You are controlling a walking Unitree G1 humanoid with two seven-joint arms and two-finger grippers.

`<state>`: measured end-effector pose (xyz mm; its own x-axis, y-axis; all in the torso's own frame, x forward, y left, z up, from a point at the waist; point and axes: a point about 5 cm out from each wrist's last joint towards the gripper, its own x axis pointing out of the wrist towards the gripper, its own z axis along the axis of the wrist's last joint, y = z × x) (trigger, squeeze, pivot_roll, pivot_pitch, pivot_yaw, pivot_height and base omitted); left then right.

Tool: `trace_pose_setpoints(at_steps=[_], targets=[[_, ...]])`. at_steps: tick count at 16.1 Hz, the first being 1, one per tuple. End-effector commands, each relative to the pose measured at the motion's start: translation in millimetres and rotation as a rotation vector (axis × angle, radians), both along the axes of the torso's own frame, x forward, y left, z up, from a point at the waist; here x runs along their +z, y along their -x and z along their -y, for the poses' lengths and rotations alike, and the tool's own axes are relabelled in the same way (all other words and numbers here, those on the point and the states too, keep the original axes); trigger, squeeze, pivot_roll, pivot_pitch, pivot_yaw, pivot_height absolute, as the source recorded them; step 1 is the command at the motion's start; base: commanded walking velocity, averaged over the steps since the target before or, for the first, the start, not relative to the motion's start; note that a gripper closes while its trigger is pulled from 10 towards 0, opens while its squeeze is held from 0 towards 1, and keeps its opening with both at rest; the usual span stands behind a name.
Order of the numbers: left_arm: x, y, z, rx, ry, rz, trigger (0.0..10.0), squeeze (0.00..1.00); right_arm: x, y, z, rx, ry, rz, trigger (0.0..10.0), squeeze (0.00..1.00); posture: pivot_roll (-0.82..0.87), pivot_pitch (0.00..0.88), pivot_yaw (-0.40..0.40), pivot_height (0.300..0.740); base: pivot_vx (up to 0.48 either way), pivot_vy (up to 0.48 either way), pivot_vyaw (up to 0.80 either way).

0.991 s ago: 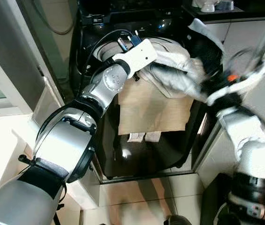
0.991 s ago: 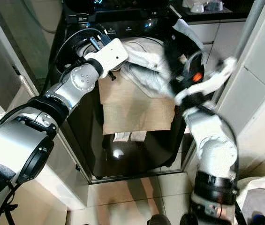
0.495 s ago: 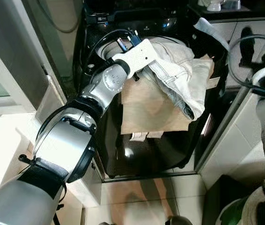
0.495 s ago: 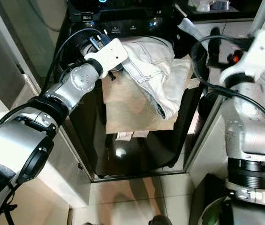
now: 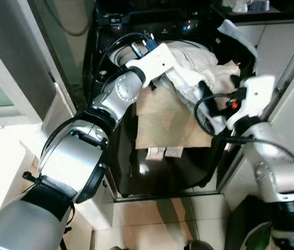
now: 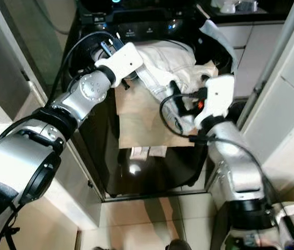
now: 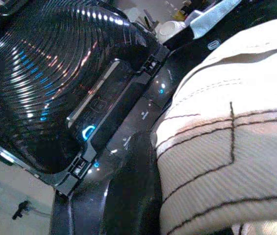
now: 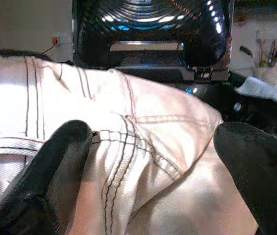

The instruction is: Clothes washing

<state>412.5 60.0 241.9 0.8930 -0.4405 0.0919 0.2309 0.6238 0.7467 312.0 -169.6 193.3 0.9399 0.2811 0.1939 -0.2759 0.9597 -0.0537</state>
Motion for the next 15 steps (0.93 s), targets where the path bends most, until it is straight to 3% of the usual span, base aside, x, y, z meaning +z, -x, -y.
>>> trace_pose_setpoints(at_steps=[1, 4, 6, 9, 13, 15], targets=[[19, -4.6, -5.5, 0.025, 0.027, 0.011, 0.0, 0.0, -8, 3.5, -3.7, 0.021, -0.018, -0.03, 10.0, 0.0, -0.25, 0.0, 0.116, 0.74, 0.0, 0.0, 0.0], [44, -8.0, -8.0, 0.035, 0.071, 0.02, 0.0, 0.0, -21, 17.7, -23.6, 0.134, -0.06, -0.067, 10.0, 0.0, -0.26, 0.0, 0.148, 0.74, 0.0, 0.0, 0.0], [55, -10.9, -14.0, 0.069, 0.17, -0.024, 0.0, 0.0, -20, 32.6, -33.8, 0.253, -0.163, -0.079, 10.0, 0.0, -0.28, 0.0, 0.167, 0.74, 0.0, 0.0, 0.0], [78, -13.8, -26.0, 0.12, 0.352, -0.043, 0.0, 0.0, -24, 36.6, -30.8, 0.211, -0.159, -0.075, 10.0, 0.0, -0.3, 0.0, 0.194, 0.74, 0.0, 0.0, 0.0], [139, -9.6, -39.3, 0.172, 0.465, 0.07, 0.0, 0.0, -29, 40.1, -36.0, 0.195, -0.144, -0.085, 10.0, 0.0, -0.33, 0.0, 0.226, 0.74, 0.0, 0.0, 0.0], [145, -8.9, -44.5, 0.195, 0.493, 0.089, 0.0, 0.0, -31, 39.9, -35.9, 0.159, -0.147, -0.083, 10.0, 0.0, -0.34, 0.0, 0.237, 0.74, 0.0, 0.0, 0.0]])
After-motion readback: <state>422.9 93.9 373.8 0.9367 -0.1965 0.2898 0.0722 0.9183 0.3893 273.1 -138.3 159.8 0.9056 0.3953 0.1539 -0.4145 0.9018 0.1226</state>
